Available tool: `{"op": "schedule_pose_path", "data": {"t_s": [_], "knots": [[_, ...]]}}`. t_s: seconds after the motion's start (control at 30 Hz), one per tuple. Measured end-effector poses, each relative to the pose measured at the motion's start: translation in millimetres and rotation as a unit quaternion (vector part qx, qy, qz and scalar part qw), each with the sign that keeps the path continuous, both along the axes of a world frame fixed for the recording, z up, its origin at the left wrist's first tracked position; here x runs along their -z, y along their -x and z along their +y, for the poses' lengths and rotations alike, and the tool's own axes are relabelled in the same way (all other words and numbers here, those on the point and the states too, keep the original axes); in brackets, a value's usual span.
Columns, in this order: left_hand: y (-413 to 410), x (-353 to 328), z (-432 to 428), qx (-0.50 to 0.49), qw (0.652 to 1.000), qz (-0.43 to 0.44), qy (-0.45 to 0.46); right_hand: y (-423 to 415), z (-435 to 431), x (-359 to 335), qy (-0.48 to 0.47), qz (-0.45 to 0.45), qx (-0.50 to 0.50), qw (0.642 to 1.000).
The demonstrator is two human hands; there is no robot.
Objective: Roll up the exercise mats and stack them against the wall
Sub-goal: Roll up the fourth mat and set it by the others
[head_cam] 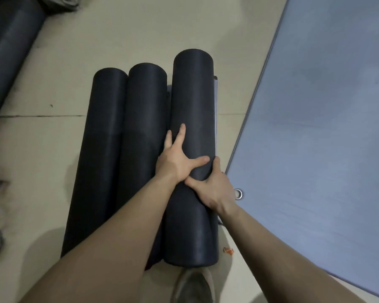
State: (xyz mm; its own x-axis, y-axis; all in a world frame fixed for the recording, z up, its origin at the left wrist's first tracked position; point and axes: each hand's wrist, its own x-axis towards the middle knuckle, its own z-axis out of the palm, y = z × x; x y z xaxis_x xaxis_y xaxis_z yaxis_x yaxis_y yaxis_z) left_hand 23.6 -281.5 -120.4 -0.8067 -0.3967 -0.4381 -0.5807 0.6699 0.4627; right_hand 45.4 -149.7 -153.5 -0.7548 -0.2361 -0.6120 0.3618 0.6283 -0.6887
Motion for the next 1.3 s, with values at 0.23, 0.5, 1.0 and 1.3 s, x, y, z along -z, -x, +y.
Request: {"op": "schedule_pose_path", "data": {"t_s": [0.23,0.5,1.0,1.3], "knots": [[-1.1,-26.0,30.4,0.054,0.991,-0.048,0.115,16.2,72.2,-27.3,-0.017,-0.049,-0.122,0.991],[-30.0,-54.4,149.0,0.303,0.950,-0.018,0.075,-30.1,255.7,-71.7,-0.224,-0.002,-0.046,0.974],[-93.8,77.4,255.4,0.551,0.795,-0.075,0.242,-128.1,412.2,69.3,-0.415,0.270,-0.218,0.841],[-105.4,66.9,233.2,0.584,0.777,0.104,0.210,-130.0,412.8,35.2,-0.365,0.345,-0.147,0.852]]}}
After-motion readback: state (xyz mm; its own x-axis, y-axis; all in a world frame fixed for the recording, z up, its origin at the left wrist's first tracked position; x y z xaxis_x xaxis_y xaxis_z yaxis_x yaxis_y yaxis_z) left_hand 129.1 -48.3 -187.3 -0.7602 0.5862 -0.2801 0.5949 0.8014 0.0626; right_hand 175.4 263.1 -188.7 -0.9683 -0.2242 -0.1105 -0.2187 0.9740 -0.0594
